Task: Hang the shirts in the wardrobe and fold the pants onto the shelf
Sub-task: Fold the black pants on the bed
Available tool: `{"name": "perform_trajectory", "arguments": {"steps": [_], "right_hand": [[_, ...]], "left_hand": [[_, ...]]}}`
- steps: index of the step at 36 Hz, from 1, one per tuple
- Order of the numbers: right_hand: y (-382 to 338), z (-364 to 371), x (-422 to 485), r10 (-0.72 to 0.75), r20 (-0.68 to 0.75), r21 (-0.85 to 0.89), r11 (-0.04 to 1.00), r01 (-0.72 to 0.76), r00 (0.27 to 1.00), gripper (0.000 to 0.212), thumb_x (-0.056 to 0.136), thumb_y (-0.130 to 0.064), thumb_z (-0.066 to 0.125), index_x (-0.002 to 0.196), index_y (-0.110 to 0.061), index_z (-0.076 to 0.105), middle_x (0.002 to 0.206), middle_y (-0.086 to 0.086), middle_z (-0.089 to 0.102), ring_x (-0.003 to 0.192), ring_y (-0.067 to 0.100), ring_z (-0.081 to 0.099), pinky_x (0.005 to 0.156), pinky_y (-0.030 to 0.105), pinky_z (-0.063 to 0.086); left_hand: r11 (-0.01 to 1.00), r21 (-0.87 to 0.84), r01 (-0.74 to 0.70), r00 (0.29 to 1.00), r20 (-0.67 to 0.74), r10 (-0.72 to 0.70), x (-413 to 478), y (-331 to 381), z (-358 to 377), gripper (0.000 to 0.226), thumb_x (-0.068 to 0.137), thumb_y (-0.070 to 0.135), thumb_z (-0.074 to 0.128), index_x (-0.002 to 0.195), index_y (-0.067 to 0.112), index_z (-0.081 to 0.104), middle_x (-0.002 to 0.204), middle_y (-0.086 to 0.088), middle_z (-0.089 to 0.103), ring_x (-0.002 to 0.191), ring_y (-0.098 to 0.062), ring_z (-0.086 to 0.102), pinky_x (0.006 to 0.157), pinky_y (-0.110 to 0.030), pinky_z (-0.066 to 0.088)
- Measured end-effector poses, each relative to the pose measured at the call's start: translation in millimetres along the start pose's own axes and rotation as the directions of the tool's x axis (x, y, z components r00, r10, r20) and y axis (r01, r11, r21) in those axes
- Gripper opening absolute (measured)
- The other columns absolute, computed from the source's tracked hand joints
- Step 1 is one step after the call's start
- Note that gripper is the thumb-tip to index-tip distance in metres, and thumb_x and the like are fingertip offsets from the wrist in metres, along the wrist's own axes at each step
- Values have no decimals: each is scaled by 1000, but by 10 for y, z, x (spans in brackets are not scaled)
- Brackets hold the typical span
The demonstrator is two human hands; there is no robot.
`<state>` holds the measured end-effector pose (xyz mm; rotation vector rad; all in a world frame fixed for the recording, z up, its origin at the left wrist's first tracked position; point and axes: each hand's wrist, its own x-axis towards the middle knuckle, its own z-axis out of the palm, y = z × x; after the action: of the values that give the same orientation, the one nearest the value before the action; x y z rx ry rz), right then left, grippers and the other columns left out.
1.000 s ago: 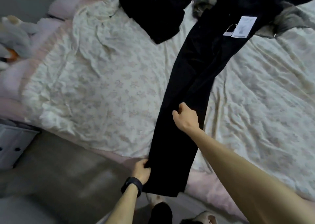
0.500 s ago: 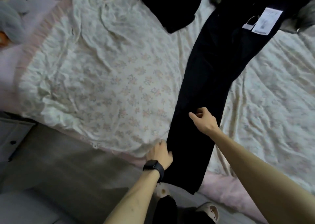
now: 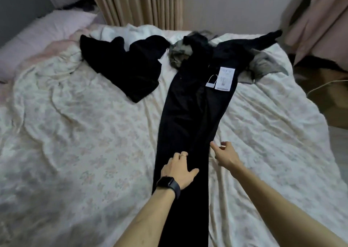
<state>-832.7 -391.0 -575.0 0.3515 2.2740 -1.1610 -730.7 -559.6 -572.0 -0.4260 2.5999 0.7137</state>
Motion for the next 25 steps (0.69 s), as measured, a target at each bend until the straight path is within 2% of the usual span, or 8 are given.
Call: {"name": "perform_trajectory", "arguments": {"steps": [7, 10, 13, 16, 18, 20, 23, 25], "right_hand": [[-296, -313, 901, 2, -31, 27, 1000, -2, 1000, 83, 92, -63, 56, 153, -11, 31, 145, 6, 53, 119, 30, 60, 104, 47, 49], [-422, -414, 1290, 4, -36, 75, 997, -2, 999, 91, 89, -64, 60, 154, -7, 29, 139, 13, 58, 116, 31, 62, 100, 45, 51], [-561, -498, 1651, 16, -91, 136, 991, -3, 996, 86, 86, -60, 67, 146, -5, 40, 123, 15, 66, 94, 24, 61, 89, 42, 52], [-730, -541, 1942, 50, -80, 222, 975, -31, 996, 54, 86, -37, 73, 126, -6, 55, 103, 10, 66, 81, 24, 60, 72, 38, 52], [-937, -562, 2017, 82, -96, 298, 953, -50, 992, 37, 85, -18, 64, 118, -8, 56, 98, 10, 66, 76, 25, 63, 66, 38, 55], [-1195, -580, 1974, 39, -255, 286, 957, 37, 966, 33, 81, -23, 52, 113, -18, 55, 95, 4, 66, 81, 24, 66, 71, 41, 57], [-1589, -421, 1746, -264, -469, 118, 927, 356, 843, 33, 78, -33, 44, 109, -37, 54, 77, -11, 62, 75, 12, 60, 66, 31, 41], [-1829, -140, 1635, -443, -444, -8, 871, 491, 779, 40, 84, -32, 46, 123, -38, 54, 90, -12, 66, 82, 12, 60, 71, 31, 42]], "left_hand": [[988, 137, -76, 997, -19, 80, 728, 589, -40, 73, 86, 70, 55, 140, 24, 38, 135, 2, 46, 123, -24, 51, 92, -41, 48], [968, 233, -96, 994, -32, 106, 974, 742, -84, 51, 96, 51, 53, 136, 21, 44, 130, -1, 49, 119, -27, 53, 90, -42, 46], [957, 255, -139, 990, 15, 140, 1170, 775, -171, 24, 97, 32, 52, 117, 21, 58, 117, -1, 60, 108, -27, 59, 81, -38, 46], [998, 32, -62, 988, 146, 57, 1301, 677, -284, 15, 84, 41, 61, 96, 32, 62, 100, 8, 66, 89, -19, 63, 68, -29, 44], [977, -203, 60, 978, 206, -17, 1354, 567, -353, 17, 72, 49, 65, 83, 36, 64, 88, 13, 69, 79, -10, 63, 65, -25, 47], [892, -427, 148, 977, 204, -64, 1391, 422, -432, 21, 62, 53, 65, 73, 36, 68, 75, 16, 70, 70, 0, 64, 64, -20, 49], [755, -616, 226, 963, 257, -78, 1417, 136, -570, 15, 75, 45, 70, 68, 32, 70, 64, 17, 65, 58, 3, 59, 56, -13, 42], [710, -645, 281, 947, 307, -96, 1454, -153, -657, 20, 89, 31, 70, 70, 33, 71, 66, 18, 65, 61, 1, 61, 57, -14, 42]]}}
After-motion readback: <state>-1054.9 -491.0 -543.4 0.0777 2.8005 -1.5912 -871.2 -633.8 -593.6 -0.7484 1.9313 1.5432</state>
